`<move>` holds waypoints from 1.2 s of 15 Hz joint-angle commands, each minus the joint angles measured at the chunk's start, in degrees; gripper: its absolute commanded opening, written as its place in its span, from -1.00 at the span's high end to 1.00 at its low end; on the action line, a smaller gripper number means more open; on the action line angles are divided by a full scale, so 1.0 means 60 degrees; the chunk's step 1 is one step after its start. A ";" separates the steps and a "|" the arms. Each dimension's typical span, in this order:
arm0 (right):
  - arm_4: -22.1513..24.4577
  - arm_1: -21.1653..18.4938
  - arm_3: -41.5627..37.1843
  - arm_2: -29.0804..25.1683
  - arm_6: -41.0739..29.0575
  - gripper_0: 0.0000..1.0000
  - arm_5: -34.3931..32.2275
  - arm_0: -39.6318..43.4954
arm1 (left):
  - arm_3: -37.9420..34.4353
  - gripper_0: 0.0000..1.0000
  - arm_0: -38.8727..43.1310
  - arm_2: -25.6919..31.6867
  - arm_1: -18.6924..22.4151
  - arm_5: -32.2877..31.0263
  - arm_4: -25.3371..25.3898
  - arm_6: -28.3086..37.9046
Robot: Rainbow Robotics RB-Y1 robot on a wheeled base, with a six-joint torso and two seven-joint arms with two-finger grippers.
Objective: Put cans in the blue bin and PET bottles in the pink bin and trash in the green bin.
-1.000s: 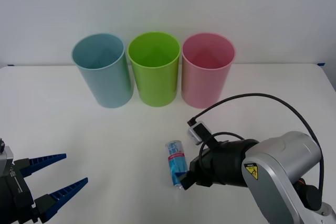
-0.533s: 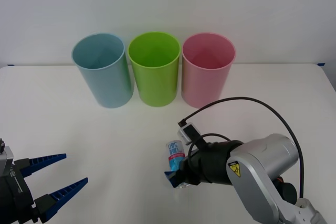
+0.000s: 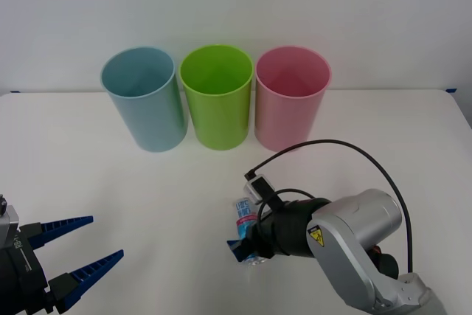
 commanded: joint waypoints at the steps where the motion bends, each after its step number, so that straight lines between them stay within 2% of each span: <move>1: -0.0002 0.0190 0.0380 0.0061 0.0000 -1.00 0.0205 -0.0097 | 0.0000 -1.00 0.0000 0.0000 0.0000 0.0000 0.0000 0.0000; 5: -0.0002 0.0219 0.0454 0.0090 0.0132 -1.00 0.0263 -0.0126 | 0.0000 -1.00 0.0000 0.0000 0.0000 0.0000 0.0000 0.0000; 6: 0.0013 0.0205 0.0468 0.0090 0.0351 -0.92 0.0278 -0.0126 | 0.0000 -1.00 0.0000 0.0000 0.0000 0.0000 0.0000 0.0000; 7: -0.0002 0.0190 0.0483 0.0090 0.0410 0.30 0.0293 -0.0126 | 0.0000 -1.00 0.0000 0.0000 0.0000 0.0000 0.0000 0.0000; 8: -0.0002 0.0175 0.0498 0.0090 0.0439 0.89 0.0293 -0.0126 | 0.0000 -1.00 0.0000 0.0000 0.0000 0.0000 0.0000 0.0000; 9: 0.0013 0.0161 0.0512 0.0090 0.0542 1.00 0.0351 -0.0126 | 0.0000 -1.00 0.0000 0.0000 0.0000 0.0000 0.0000 0.0000; 18: 0.0013 0.0058 0.0512 0.0105 0.1098 1.00 0.0556 -0.0155 | 0.0000 -1.00 0.0000 0.0000 0.0000 0.0000 0.0000 0.0000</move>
